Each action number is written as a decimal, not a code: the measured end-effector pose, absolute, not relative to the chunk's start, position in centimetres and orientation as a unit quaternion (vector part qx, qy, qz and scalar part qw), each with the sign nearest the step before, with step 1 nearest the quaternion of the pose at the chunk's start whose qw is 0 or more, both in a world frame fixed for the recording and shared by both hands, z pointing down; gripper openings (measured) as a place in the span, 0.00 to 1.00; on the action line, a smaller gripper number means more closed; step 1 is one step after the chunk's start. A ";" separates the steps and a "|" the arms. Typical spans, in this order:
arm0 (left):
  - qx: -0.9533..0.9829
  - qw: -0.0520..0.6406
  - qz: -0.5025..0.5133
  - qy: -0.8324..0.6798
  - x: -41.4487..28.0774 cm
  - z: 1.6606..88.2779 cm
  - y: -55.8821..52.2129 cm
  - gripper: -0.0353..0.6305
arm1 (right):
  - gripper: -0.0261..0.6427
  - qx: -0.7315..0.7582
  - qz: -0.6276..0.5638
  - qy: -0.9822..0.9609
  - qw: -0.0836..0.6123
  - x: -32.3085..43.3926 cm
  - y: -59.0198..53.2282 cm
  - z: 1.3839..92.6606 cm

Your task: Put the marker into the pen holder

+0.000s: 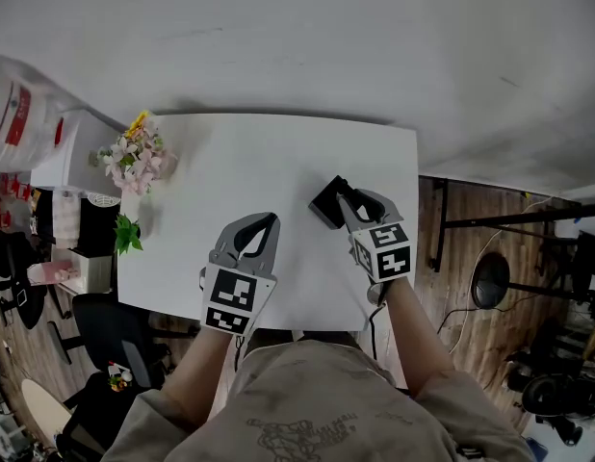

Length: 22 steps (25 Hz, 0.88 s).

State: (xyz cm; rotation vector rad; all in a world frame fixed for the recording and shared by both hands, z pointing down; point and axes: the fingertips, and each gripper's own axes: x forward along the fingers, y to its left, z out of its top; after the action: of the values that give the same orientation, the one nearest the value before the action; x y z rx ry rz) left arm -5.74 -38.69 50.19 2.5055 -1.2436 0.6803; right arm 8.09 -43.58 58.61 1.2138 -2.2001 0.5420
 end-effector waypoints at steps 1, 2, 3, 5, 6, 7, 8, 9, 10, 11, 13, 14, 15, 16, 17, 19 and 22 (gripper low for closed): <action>0.864 0.130 0.231 -0.428 -5.7 49.8 -38.6 0.05 | 0.23 0.454 0.196 -0.823 0.279 8.2 -43.5 57.9; 0.865 0.128 0.226 -0.429 -5.8 49.3 -38.6 0.05 | 0.22 0.456 0.191 -0.825 0.274 8.2 -43.5 57.1; 0.866 0.125 0.222 -0.431 -5.9 48.8 -38.6 0.05 | 0.22 0.459 0.185 -0.827 0.267 8.2 -43.4 56.2; 0.867 0.114 0.215 -0.434 -6.2 47.7 -38.5 0.05 | 0.20 0.464 0.174 -0.831 0.252 8.3 -43.2 54.3; 0.868 0.109 0.212 -0.436 -6.4 47.1 -38.3 0.05 | 0.19 0.467 0.167 -0.833 0.244 8.3 -42.9 53.2; 0.868 0.104 0.209 -0.438 -6.6 46.5 -38.2 0.05 | 0.18 0.470 0.160 -0.835 0.237 8.3 -42.7 52.1; 0.869 0.098 0.205 -0.439 -6.7 45.9 -38.2 0.05 | 0.17 0.472 0.152 -0.838 0.229 8.3 -42.4 50.9; 0.870 0.091 0.202 -0.441 -6.8 45.2 -38.2 0.05 | 0.16 0.474 0.143 -0.840 0.222 8.3 -42.1 49.7; 0.870 0.084 0.198 -0.443 -6.9 44.5 -38.2 0.05 | 0.15 0.477 0.133 -0.842 0.216 8.3 -41.8 48.5; 0.871 0.078 0.194 -0.444 -6.9 43.8 -38.1 0.05 | 0.13 0.478 0.123 -0.844 0.209 8.3 -41.4 47.3; 0.872 0.066 0.185 -0.448 -7.0 42.4 -37.9 0.05 | 0.12 0.480 0.106 -0.848 0.197 8.2 -40.6 45.1; 0.873 0.061 0.179 -0.449 -7.1 41.7 -37.7 0.05 | 0.11 0.481 0.099 -0.850 0.191 8.2 -40.1 44.1; 0.875 0.059 0.172 -0.448 -7.1 41.0 -37.5 0.05 | 0.11 0.482 0.091 -0.852 0.186 8.1 -39.6 43.2; 0.878 0.061 0.163 -0.447 -7.2 40.4 -37.2 0.05 | 0.11 0.483 0.083 -0.853 0.181 8.1 -39.1 42.3; 0.880 0.068 0.152 -0.445 -7.2 39.8 -36.9 0.05 | 0.11 0.484 0.074 -0.853 0.179 8.1 -38.6 41.5; 0.883 0.085 0.130 -0.443 -7.6 38.7 -36.4 0.05 | 0.10 0.487 0.060 -0.853 0.175 8.1 -37.5 39.9; 0.883 0.083 0.119 -0.446 -8.3 37.4 -35.8 0.05 | 0.08 0.488 0.050 -0.856 0.164 8.1 -36.0 37.9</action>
State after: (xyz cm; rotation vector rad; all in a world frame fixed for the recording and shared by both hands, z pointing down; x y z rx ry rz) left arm -8.27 -35.79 37.44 2.6372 -1.3331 0.3548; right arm 8.14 -35.99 37.85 1.3916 -2.4401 0.1417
